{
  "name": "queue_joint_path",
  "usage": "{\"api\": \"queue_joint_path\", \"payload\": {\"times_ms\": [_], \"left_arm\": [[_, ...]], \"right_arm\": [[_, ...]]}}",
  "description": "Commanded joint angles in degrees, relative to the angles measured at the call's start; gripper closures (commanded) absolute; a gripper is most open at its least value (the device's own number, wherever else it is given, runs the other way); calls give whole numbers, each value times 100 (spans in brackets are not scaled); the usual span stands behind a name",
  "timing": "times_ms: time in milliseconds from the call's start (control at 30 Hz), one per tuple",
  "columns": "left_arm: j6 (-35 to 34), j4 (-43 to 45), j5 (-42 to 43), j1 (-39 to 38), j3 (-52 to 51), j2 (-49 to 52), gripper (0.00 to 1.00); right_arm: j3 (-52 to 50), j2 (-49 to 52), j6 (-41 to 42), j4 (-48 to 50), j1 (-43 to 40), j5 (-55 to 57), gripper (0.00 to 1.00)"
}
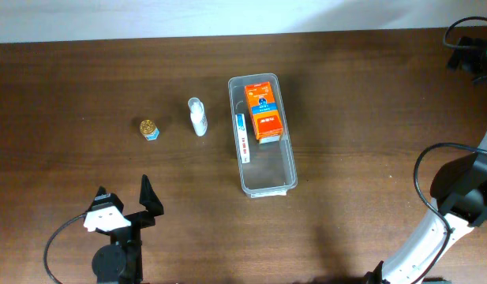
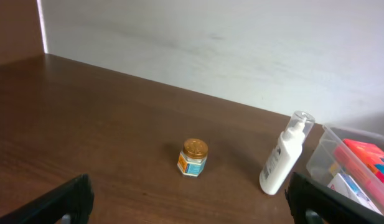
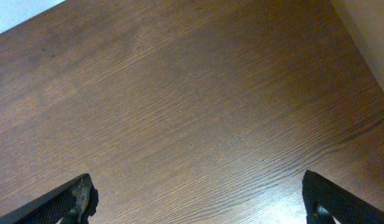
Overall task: Pack container
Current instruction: 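Move the left gripper up and forward toward the jar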
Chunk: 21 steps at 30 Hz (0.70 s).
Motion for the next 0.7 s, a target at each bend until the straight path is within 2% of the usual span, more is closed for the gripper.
{"api": "queue_joint_path", "payload": {"times_ms": [0, 200, 300, 400, 500, 667], "left_arm": [[-52, 323, -114, 9, -33, -39, 1], [-212, 1939, 501, 9, 11, -37, 1], [-205, 1937, 518, 9, 299, -22, 0], [-197, 1443, 555, 9, 896, 170, 1], [203, 669, 975, 9, 1768, 632, 1], [1012, -789, 1456, 7, 3860, 2387, 1]], "right_arm": [[114, 81, 33, 17, 4, 13, 2], [114, 81, 33, 17, 7, 13, 2], [114, 81, 33, 17, 7, 13, 2], [114, 81, 33, 17, 7, 13, 2], [114, 81, 33, 17, 7, 13, 2], [114, 81, 33, 17, 7, 13, 2]]}}
